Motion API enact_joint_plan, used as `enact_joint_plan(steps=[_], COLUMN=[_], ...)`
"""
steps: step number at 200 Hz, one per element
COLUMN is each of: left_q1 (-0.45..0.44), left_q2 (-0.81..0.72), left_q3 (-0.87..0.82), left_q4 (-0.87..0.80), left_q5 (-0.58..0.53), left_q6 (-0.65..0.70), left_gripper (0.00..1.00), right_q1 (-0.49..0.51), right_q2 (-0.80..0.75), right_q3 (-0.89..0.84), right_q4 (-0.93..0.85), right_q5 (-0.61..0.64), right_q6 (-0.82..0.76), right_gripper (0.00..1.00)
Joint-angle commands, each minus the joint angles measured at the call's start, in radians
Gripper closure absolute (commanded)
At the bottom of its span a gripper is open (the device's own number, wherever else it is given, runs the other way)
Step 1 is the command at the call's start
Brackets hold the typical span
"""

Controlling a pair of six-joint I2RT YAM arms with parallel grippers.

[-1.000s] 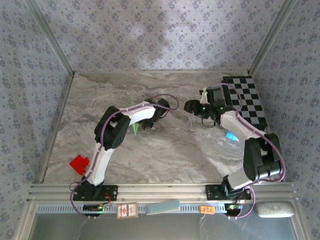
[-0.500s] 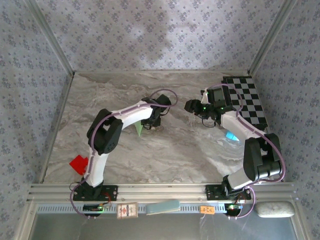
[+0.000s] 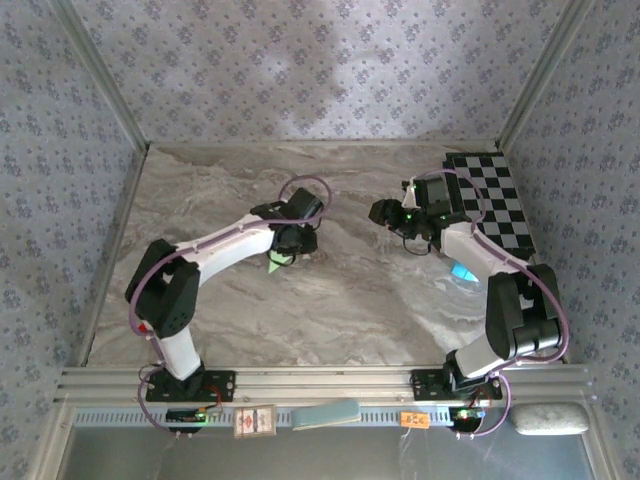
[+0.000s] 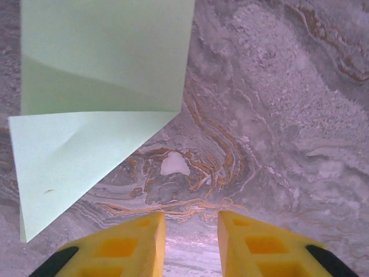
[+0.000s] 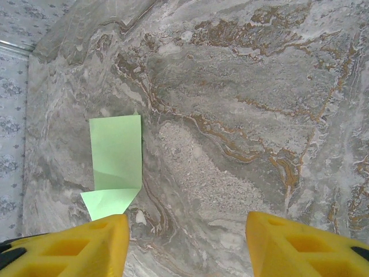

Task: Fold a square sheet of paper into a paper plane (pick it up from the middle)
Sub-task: Turn over the paper at the center of the table, then move the paper to the center of the table.

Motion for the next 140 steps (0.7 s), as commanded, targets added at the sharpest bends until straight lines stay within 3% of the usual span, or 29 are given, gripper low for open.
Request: enact_joint_plan(steps=[1,74,140], left_q1=[0.079,0.220,0.225], left_q2=[-0.014,0.105,0.198], left_q3=[-0.069,-0.073,-0.039], left_q4=[0.066,0.114,0.100], left_q5=[0.048,0.035,0.074], left_q6=[-0.042,-0.045,-0.014], left_gripper=[0.73,0.85,0.92], right_q1=[0.005,0.026,0.032], right_q2=[0.025,0.048,0.067], right_q3=[-0.008,0.004,0.015], right_q4=[0.020,0.015,0.008], right_q5=[-0.021,-0.038,-0.050], right_q6=[0.024,0.026,0.025], right_gripper=[0.43,0.42,0.42])
